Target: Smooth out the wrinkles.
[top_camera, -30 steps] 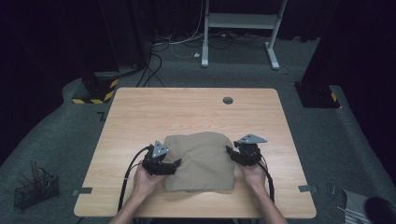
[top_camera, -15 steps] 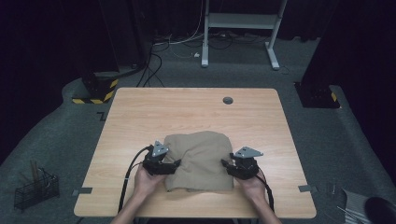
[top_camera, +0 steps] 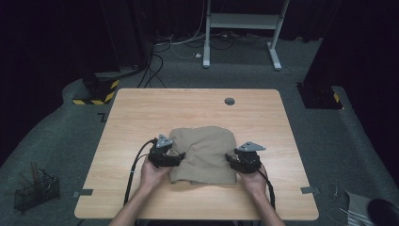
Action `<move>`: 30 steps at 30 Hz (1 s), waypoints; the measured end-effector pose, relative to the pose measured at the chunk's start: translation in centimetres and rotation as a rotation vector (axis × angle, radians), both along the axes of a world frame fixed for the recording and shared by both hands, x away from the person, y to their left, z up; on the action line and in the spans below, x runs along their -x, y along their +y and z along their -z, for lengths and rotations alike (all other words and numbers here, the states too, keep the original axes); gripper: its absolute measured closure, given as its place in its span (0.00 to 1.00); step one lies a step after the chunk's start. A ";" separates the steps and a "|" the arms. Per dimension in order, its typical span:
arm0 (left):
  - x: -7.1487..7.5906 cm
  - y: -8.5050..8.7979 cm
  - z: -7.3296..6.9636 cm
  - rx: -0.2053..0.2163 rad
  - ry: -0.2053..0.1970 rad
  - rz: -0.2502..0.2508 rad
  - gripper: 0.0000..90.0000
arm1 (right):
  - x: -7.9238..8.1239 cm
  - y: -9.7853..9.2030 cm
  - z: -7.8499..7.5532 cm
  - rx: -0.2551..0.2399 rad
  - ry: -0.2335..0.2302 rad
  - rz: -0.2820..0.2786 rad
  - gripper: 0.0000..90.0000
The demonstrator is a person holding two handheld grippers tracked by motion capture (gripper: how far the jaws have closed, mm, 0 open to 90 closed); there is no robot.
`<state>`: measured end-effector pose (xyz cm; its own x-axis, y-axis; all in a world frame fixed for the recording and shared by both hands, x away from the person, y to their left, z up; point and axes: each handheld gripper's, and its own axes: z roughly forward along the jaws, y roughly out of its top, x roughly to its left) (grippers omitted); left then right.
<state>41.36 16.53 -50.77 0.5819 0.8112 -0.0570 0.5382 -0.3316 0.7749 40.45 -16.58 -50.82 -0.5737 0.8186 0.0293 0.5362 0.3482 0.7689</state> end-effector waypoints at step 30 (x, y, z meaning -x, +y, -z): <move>-4.3 -0.2 0.6 0.093 0.051 -0.049 0.34 | -3.8 -0.2 0.4 -0.008 0.062 0.068 0.55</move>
